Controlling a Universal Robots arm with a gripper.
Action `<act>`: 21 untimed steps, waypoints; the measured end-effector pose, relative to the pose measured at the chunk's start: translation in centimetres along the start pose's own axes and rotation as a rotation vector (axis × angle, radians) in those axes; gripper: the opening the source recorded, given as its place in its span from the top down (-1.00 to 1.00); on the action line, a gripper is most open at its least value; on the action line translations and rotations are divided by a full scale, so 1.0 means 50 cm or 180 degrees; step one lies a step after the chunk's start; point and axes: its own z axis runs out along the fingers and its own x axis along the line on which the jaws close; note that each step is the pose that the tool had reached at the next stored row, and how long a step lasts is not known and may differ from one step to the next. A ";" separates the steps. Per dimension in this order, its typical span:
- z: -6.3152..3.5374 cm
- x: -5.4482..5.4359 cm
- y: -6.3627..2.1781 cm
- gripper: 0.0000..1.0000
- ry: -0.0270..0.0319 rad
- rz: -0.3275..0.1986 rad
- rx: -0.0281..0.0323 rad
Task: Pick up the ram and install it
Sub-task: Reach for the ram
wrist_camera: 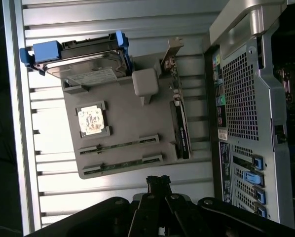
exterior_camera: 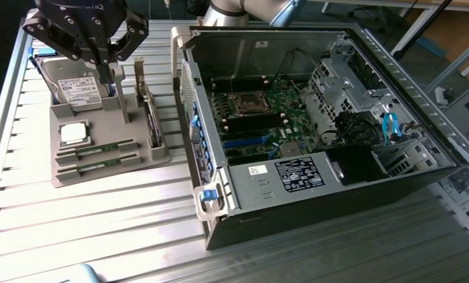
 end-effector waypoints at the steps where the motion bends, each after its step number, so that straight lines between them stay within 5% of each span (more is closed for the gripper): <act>1: 0.000 0.000 -0.002 0.79 0.0000 0.0000 0.0000; 21: -0.002 -0.004 -0.045 0.79 0.0000 0.0000 0.0000</act>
